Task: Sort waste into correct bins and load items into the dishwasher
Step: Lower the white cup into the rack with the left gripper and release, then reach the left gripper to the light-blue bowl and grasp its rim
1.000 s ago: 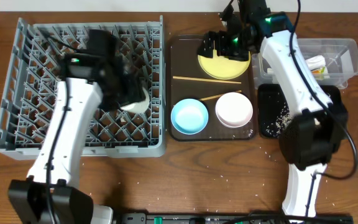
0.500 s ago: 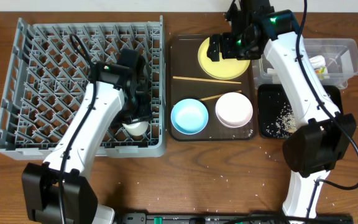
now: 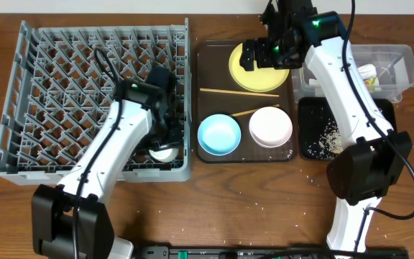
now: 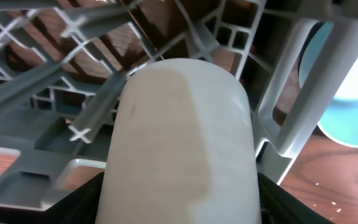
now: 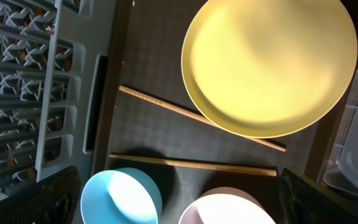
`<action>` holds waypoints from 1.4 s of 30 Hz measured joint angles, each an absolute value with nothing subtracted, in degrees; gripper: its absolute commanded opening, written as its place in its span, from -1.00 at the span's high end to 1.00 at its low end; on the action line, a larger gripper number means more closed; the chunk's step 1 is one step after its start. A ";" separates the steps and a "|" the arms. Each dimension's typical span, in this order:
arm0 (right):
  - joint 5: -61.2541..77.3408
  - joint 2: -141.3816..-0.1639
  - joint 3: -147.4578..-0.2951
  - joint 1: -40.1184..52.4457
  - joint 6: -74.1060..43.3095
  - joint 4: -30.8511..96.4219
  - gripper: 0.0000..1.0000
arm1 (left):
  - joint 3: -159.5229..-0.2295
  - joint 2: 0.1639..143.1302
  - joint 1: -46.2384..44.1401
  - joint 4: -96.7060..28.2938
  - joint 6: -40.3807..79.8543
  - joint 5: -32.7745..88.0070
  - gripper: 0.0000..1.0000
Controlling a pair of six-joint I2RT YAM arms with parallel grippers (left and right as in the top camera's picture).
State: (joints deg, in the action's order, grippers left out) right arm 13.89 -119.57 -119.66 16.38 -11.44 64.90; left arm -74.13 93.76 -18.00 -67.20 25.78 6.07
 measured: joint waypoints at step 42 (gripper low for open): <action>13.39 -112.57 -119.66 3.40 -10.37 71.59 -0.98 | -84.47 112.20 -28.23 -45.93 -9.34 12.12 -0.71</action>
State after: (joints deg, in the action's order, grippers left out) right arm 13.39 -112.57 -119.66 3.40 -10.37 71.59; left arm -84.47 112.20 -28.23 -45.93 -9.34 12.12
